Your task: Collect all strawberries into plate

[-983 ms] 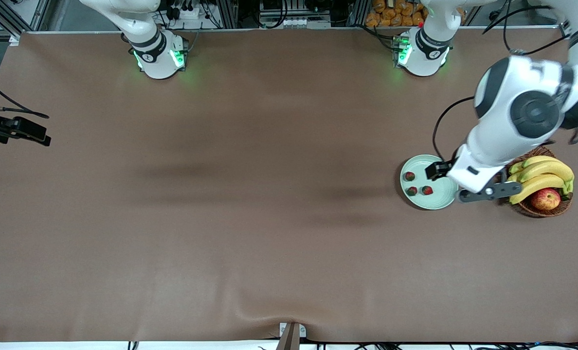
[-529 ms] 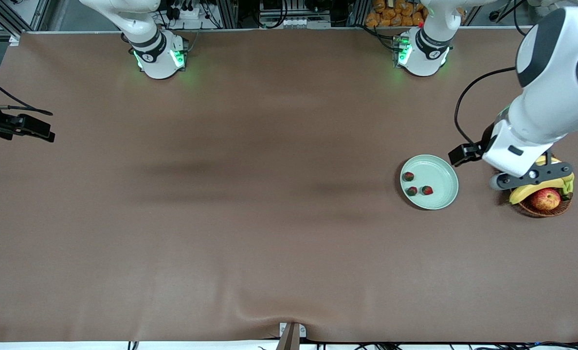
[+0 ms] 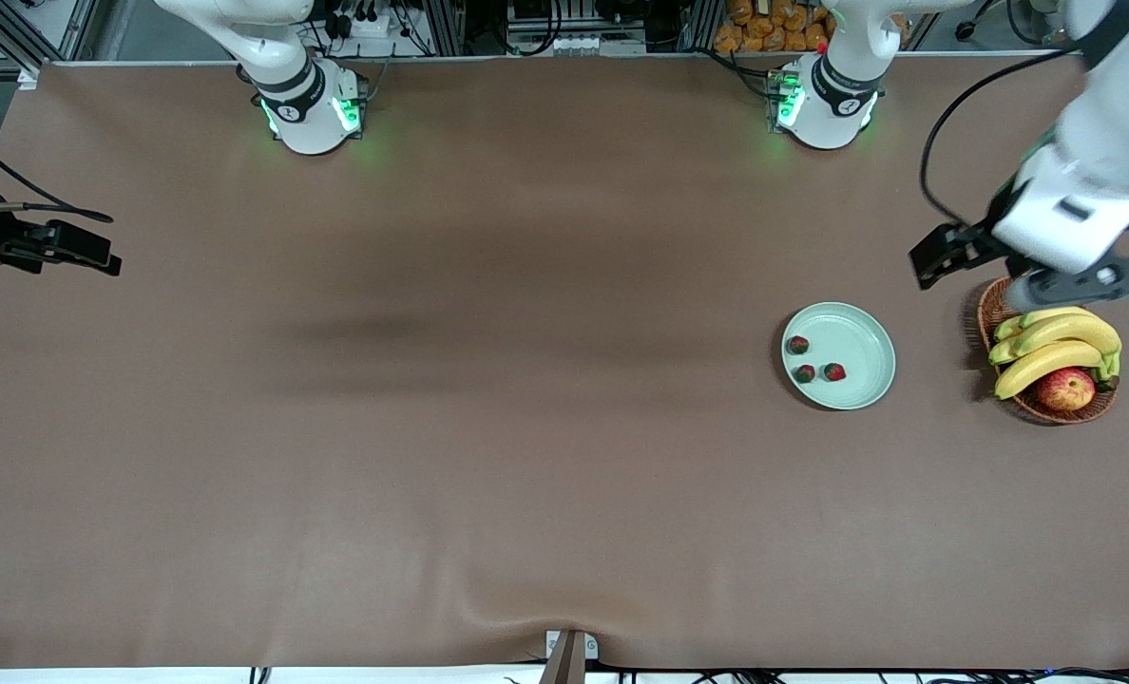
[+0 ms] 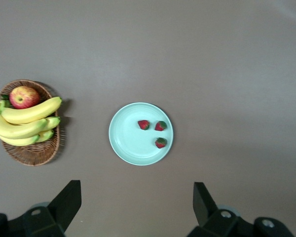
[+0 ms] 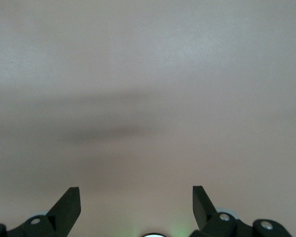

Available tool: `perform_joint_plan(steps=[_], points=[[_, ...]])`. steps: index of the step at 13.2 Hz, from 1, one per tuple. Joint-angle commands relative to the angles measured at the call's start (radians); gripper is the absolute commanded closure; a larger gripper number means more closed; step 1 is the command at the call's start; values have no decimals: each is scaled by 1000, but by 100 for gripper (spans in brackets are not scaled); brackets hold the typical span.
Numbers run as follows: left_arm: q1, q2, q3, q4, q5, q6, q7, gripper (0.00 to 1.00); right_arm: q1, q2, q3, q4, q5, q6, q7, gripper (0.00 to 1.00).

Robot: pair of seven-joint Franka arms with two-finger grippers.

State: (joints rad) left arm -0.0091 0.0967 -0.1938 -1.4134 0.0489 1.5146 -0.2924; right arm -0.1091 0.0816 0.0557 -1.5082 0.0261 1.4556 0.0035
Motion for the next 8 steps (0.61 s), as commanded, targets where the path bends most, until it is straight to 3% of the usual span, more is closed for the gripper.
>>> perform_joint_plan(steps=[1,3,8], points=[[-26,-51,106,-10,-66,-31,145,0,6,-16,-7,0,5,-14,1,0],[-48,-66,138,-9,-66,-68,168,0,8,-16,-5,0,-40,-14,3,0],[-104,-138,240,-61,-90,-94,237,0,8,-16,0,0,-31,-29,7,0]])
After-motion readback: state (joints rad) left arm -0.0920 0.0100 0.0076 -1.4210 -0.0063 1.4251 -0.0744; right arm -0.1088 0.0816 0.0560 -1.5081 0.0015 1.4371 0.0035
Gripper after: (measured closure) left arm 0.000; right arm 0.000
